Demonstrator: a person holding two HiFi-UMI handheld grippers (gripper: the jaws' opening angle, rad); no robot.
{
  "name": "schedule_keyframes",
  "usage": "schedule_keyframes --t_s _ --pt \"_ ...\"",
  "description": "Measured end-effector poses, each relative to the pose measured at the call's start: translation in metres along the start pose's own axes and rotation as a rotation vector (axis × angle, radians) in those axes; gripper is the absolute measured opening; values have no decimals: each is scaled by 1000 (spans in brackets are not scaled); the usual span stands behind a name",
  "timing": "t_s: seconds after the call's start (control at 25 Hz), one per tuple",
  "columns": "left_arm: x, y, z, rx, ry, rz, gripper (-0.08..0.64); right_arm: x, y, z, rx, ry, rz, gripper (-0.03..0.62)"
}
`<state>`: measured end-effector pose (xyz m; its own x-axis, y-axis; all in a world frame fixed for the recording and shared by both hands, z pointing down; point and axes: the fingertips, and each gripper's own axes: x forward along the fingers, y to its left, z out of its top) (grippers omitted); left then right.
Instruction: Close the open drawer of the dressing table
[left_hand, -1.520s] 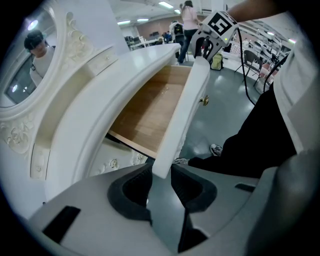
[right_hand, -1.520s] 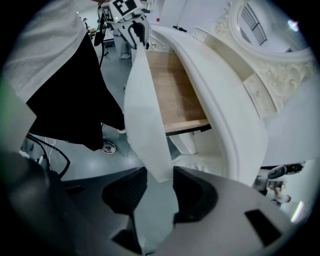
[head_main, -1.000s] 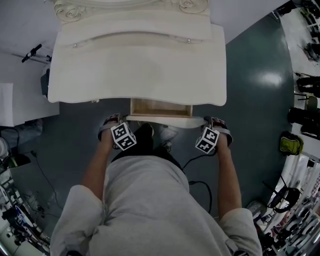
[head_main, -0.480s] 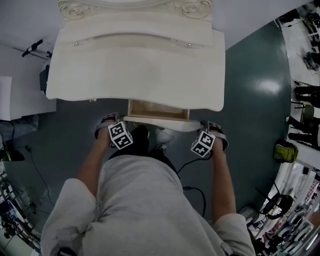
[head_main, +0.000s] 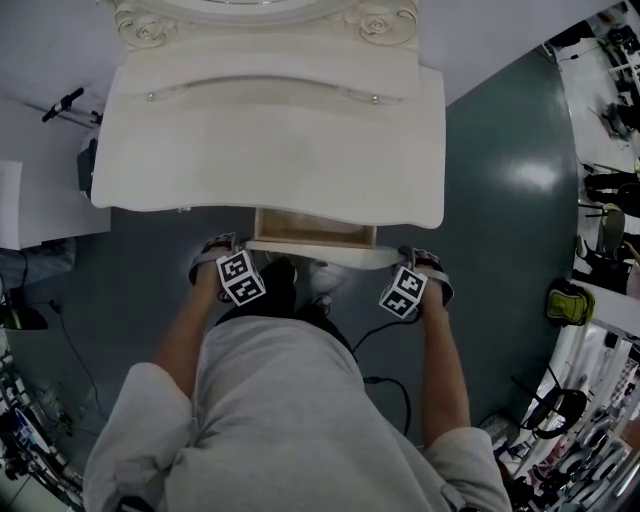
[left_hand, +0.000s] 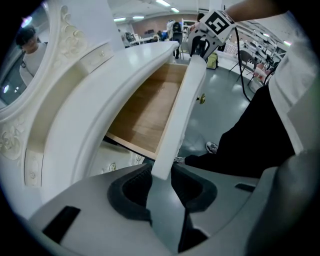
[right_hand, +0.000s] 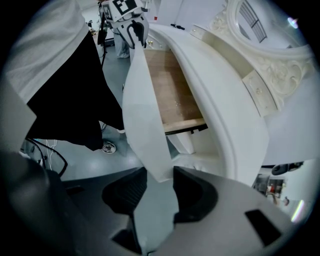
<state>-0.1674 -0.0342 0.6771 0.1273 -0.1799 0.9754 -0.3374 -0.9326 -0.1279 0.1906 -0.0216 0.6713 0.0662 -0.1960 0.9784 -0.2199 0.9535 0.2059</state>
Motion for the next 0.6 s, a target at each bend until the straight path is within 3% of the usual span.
schedule_keyframes --t_s 0.6 --pt "1 9 2 14 -13 -3 117 0 -10 4 11 2 -14 169"
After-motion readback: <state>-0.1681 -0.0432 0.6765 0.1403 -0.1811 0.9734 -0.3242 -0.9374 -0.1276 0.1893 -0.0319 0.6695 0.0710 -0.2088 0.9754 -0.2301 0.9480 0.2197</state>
